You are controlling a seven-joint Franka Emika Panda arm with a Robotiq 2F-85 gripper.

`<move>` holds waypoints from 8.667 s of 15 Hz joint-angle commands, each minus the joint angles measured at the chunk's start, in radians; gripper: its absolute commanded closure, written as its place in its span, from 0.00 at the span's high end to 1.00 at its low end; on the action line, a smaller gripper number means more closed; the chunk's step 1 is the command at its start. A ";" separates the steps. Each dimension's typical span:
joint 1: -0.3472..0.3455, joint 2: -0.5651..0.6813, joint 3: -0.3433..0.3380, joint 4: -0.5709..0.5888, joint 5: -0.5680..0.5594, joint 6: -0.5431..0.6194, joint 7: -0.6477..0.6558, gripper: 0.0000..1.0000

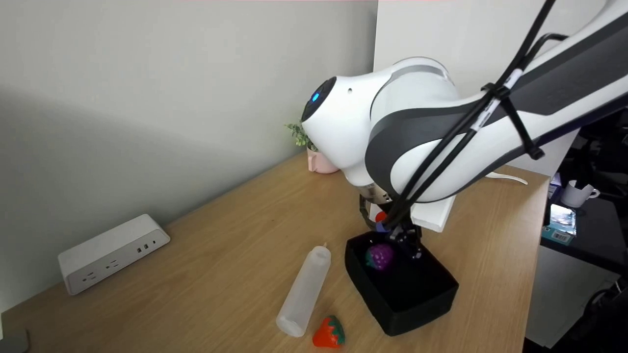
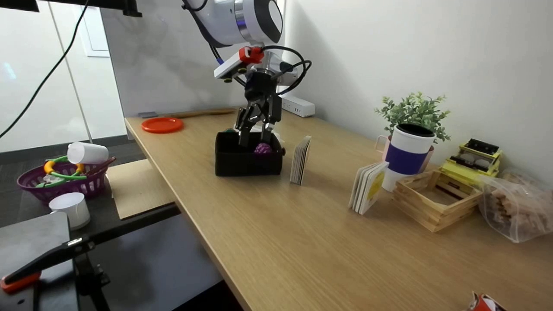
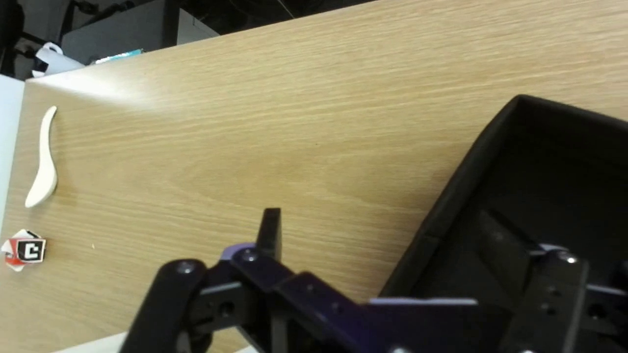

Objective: Take the strawberry and grapes out of the black box

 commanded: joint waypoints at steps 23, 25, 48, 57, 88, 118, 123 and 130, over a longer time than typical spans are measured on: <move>-0.227 0.193 0.231 0.209 0.214 0.111 -1.031 1.00; -0.219 0.204 0.227 0.237 0.210 0.080 -1.025 1.00; -0.122 0.223 0.153 0.271 0.066 0.170 -0.759 0.44; -0.104 0.183 0.138 0.239 0.053 0.177 -0.681 0.31; -0.219 -0.002 0.283 0.026 0.394 0.417 -0.788 0.31; -0.262 0.149 0.298 0.111 0.558 0.380 -0.892 1.00; -0.237 0.108 0.264 0.088 0.517 0.372 -0.768 1.00; -0.182 0.012 0.203 0.040 0.432 0.331 -0.532 1.00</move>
